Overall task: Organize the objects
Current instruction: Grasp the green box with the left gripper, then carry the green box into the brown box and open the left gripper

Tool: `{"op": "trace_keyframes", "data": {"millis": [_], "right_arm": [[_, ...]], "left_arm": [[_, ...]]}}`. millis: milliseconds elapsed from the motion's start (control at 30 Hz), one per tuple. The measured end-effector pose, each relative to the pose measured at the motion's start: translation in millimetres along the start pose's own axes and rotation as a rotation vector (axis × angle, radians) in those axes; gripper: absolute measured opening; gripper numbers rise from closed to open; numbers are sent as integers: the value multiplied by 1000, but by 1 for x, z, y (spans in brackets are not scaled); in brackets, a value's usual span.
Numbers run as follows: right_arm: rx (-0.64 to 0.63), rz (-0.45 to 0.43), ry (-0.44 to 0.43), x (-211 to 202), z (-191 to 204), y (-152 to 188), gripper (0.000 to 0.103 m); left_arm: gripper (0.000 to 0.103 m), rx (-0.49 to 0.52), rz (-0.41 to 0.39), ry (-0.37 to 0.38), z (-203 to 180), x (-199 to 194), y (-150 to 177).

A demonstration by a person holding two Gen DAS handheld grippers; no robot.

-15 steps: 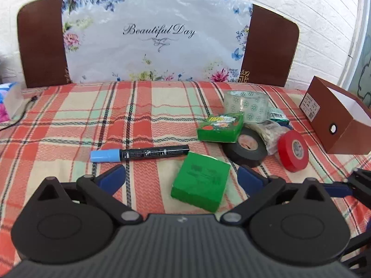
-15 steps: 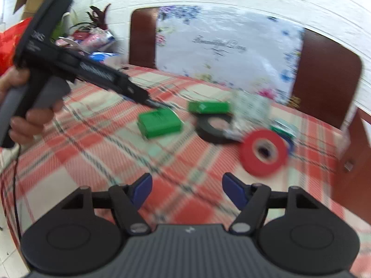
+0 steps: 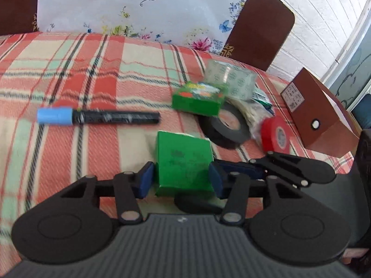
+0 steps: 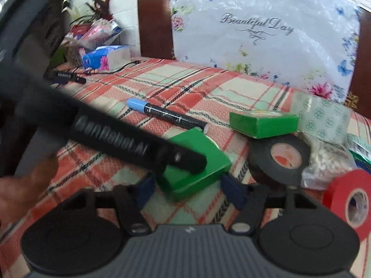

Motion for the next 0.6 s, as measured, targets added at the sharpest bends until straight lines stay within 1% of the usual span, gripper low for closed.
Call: {"op": "trace_keyframes", "data": {"millis": [67,133,267,333,367,433,533,600], "right_arm": [[35,1,-18,-16,3,10,53],[36,-3,-14,-41,3,27,53],[12,-20,69,-104,-1,74,53],[55,-36,108,-135,-11,96,53],[82,-53,129,-150,-18,103,53],[113,-110,192,-180,-32,108,53],[128,-241,305,-229,-63,97,53],[133,-313,378,-257,-91,85,53]], "left_arm": [[53,6,2,13,-22,-8,15],[53,52,12,35,-53,-15,31],[53,167,46,104,-122,-20,60],[53,249,42,128,-157,-21,62],[53,288,24,137,-176,-22,59],[53,346,-33,162,-212,-26,41],[53,413,-115,199,-271,-28,2],[53,458,-183,223,-310,-24,-20]]}}
Point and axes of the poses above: each gripper's, at about its wrist camera, not at the fingertips, and x roughly the way its jaws point, z to its left, y to its underside, the point moved 4 cm from there along x, roughly the way its jaws point, and after that the axes turned 8 degrees about -y, right-handed, at the moved point
